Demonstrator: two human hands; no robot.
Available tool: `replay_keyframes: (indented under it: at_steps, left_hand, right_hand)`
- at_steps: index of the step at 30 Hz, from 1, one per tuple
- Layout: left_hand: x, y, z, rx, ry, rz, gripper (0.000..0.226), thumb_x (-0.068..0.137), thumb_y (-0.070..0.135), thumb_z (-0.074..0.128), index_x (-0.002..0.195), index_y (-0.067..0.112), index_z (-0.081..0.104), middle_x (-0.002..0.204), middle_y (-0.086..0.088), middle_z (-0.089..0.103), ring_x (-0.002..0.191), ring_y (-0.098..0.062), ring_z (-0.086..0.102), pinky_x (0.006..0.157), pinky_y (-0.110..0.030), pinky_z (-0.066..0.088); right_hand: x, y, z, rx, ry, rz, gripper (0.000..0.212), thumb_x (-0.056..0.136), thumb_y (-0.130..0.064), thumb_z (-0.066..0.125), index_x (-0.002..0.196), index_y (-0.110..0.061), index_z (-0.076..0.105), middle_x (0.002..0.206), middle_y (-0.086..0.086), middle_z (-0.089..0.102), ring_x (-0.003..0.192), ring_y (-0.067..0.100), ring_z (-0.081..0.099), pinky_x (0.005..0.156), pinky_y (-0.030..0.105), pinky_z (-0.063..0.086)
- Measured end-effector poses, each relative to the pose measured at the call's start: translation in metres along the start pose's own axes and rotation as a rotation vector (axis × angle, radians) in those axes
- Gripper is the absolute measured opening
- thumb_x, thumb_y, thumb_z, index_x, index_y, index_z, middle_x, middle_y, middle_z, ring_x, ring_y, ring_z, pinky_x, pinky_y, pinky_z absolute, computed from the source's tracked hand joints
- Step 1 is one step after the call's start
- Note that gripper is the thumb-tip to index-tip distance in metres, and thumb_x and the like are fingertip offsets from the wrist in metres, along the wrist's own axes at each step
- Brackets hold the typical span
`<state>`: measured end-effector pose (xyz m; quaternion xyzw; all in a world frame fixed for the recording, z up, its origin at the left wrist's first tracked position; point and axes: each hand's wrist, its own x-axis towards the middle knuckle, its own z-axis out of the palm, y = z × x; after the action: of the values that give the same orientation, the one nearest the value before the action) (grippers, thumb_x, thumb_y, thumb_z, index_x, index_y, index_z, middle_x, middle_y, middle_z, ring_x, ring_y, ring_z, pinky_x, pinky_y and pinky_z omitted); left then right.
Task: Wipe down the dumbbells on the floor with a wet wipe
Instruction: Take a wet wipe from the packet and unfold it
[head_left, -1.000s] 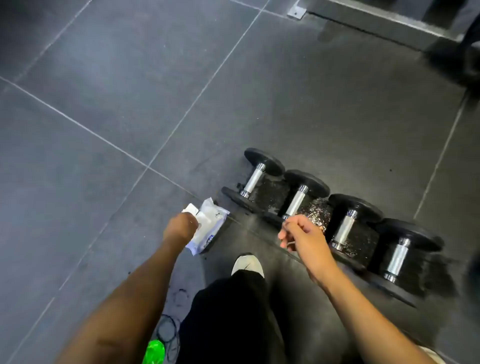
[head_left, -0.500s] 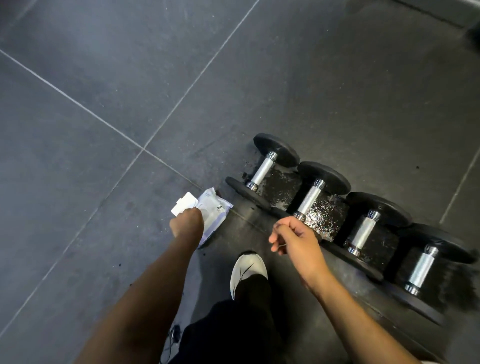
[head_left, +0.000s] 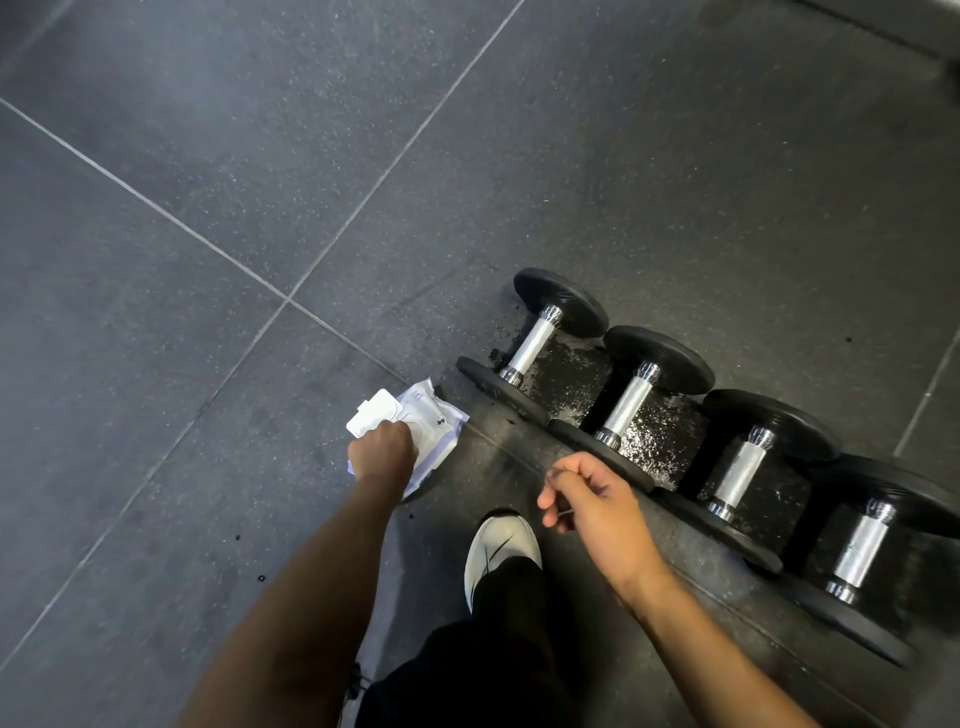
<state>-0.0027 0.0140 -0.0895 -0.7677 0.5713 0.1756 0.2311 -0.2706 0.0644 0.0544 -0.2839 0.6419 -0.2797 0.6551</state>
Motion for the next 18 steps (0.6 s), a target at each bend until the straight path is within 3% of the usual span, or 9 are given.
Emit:
replay_keyframes:
  at_steps: [4,9,14,18]
  left_hand:
    - [-0.004,-0.002,-0.001,-0.077,0.038,-0.026,0.023,0.103,0.027,0.057,0.102,0.012,0.074,0.092,-0.006,0.073,0.079,-0.027,0.073,0.078,-0.036,0.061]
    - [-0.011,-0.011,-0.011,-0.084,0.043,-0.010,0.024,0.099,0.031,0.056,0.103,0.014,0.073,0.096,-0.004,0.072,0.080,-0.023,0.068,0.067,-0.029,0.043]
    - [-0.021,-0.018,-0.030,-0.064,0.012,-0.035,0.019,0.095,0.031,0.056,0.094,0.015,0.067,0.093,-0.004,0.068,0.074,-0.024,0.062,0.070,-0.030,0.045]
    - [-0.032,-0.028,-0.045,-0.146,0.015,-0.055,0.021,0.090,0.034,0.060,0.095,0.017,0.071,0.098,-0.003,0.072,0.085,-0.029,0.070,0.073,-0.030,0.047]
  right_hand:
    - [-0.002,0.001,-0.003,-0.010,-0.007,0.002,0.018,0.101,-0.007,0.055,0.085,-0.006,0.063,0.074,0.007,0.070,0.064,0.022,0.058,0.059,0.030,0.045]
    - [-0.011,-0.002,-0.008,0.004,0.014,0.011,0.016,0.100,-0.006,0.055,0.086,-0.006,0.062,0.072,0.006,0.070,0.062,0.021,0.057,0.057,0.028,0.045]
    - [-0.024,-0.008,-0.011,0.011,0.013,0.002,0.016,0.100,-0.007,0.055,0.086,-0.006,0.063,0.073,0.006,0.070,0.063,0.020,0.058,0.058,0.027,0.045]
    - [-0.035,-0.015,-0.012,0.035,0.025,-0.012,0.018,0.100,-0.007,0.056,0.083,-0.008,0.062,0.072,0.007,0.069,0.062,0.020,0.057,0.057,0.027,0.045]
